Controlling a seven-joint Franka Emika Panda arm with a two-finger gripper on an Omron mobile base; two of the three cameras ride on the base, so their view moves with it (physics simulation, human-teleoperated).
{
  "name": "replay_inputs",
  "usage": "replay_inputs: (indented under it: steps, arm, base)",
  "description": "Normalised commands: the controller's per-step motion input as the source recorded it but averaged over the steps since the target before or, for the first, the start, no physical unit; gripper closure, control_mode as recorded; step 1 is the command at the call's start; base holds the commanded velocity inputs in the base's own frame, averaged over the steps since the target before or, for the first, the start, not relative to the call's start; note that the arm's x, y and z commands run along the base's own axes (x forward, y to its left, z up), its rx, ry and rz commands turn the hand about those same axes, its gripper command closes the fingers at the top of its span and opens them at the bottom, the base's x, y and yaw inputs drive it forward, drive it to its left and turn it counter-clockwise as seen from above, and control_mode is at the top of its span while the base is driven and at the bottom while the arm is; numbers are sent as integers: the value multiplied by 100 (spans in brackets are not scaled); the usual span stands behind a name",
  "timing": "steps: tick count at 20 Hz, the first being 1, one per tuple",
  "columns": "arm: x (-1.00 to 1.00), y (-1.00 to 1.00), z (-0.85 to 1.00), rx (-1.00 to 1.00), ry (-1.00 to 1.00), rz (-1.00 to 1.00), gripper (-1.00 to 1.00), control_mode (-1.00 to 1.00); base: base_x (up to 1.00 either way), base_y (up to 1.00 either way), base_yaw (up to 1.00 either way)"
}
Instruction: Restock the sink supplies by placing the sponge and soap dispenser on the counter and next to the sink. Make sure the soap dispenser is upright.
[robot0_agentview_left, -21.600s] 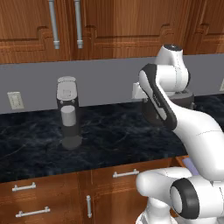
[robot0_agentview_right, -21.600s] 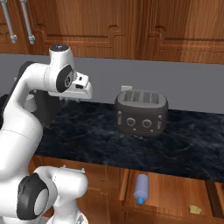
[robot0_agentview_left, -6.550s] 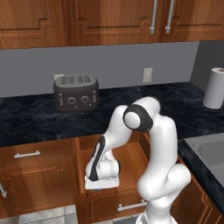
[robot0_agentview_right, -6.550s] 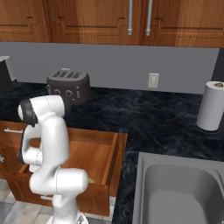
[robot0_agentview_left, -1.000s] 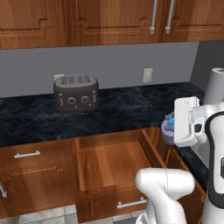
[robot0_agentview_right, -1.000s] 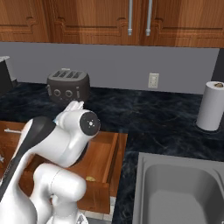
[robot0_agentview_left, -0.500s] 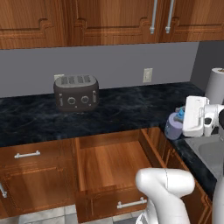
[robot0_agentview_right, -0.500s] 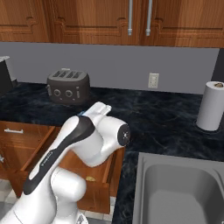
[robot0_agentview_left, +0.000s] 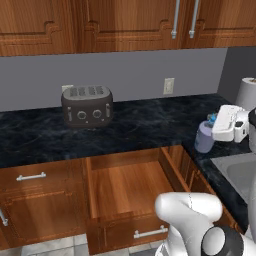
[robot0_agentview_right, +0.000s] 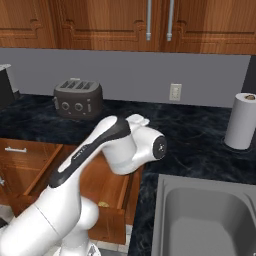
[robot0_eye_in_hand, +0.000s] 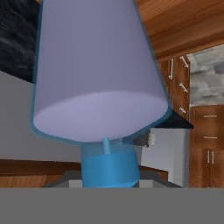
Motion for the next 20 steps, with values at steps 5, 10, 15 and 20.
replay_inputs:
  steps: [5, 10, 15, 20]
  arm:
    - [33, -54, -17, 9, 6, -21, 100, -100]
    - [24, -35, -26, 5, -5, -17, 100, -100]
    - [38, -52, -8, 4, 0, -13, 100, -100]
    - [30, -59, -18, 5, 3, -7, 100, -100]
  base:
    - [0, 0, 0]
    - [0, 0, 0]
    - [0, 0, 0]
    - [0, 0, 0]
